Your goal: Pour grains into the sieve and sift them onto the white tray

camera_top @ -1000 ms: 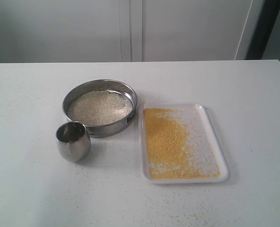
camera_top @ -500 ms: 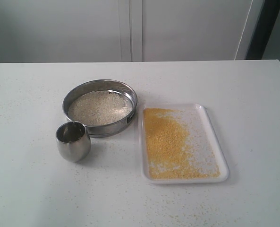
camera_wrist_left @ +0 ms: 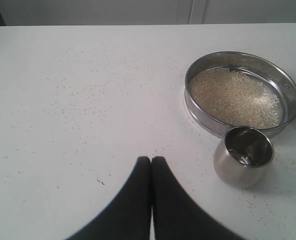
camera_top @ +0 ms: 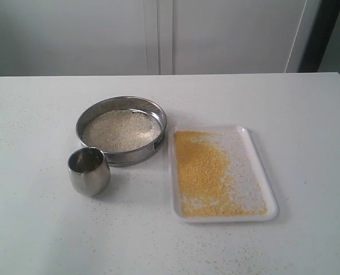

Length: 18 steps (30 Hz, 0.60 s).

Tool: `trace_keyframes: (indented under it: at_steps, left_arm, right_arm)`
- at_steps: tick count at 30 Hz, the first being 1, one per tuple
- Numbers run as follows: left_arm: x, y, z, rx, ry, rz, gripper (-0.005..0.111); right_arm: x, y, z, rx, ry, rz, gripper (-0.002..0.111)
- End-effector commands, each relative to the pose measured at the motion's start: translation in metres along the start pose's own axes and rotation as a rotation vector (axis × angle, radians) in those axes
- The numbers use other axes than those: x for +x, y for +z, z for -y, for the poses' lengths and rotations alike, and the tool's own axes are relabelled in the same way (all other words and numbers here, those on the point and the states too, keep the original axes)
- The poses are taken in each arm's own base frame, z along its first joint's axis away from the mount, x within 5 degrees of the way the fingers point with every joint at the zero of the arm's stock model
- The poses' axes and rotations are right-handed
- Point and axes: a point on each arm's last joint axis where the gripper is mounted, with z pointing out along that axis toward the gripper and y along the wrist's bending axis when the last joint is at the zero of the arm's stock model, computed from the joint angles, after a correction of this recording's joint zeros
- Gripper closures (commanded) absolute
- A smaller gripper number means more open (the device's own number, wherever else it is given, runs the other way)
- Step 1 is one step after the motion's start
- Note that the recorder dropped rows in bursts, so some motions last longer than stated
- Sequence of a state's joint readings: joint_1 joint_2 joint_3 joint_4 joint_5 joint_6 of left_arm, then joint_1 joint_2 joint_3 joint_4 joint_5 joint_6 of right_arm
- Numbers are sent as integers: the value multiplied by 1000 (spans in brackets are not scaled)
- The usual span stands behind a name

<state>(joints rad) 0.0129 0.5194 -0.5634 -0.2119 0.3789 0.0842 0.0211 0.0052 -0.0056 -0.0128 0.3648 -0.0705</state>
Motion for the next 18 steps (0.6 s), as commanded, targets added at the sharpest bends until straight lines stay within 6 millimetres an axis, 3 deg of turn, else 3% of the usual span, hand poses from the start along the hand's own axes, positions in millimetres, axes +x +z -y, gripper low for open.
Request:
trace_keyframes:
  at_steps: [1, 18]
  left_arm:
    - [2, -1, 0, 1, -2, -1, 107]
    - [2, -1, 0, 1, -2, -1, 107]
  right_arm:
    - [0, 0, -1, -9, 17, 17, 108]
    - [0, 0, -2, -19, 99, 16, 108]
